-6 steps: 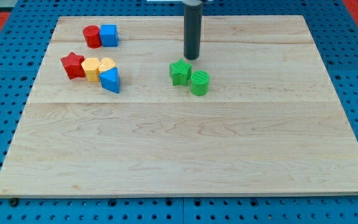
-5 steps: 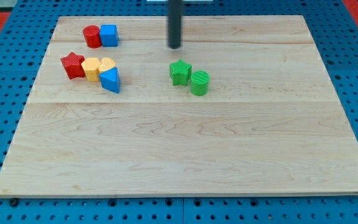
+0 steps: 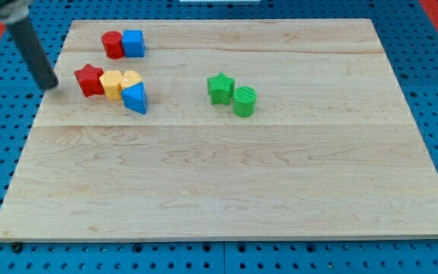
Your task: Place your hand at left side of the red star
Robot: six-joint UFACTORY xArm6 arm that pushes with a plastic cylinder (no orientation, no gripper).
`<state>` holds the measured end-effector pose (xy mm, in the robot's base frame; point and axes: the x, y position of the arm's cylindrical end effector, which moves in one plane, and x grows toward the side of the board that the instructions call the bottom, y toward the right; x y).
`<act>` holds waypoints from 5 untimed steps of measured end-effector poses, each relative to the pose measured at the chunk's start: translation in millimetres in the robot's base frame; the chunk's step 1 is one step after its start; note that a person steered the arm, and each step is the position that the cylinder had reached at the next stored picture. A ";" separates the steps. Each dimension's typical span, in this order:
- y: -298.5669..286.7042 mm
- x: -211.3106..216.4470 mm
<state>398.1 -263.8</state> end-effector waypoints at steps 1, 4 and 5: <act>23.6 -3.1; -6.1 -42.8; 24.6 -32.7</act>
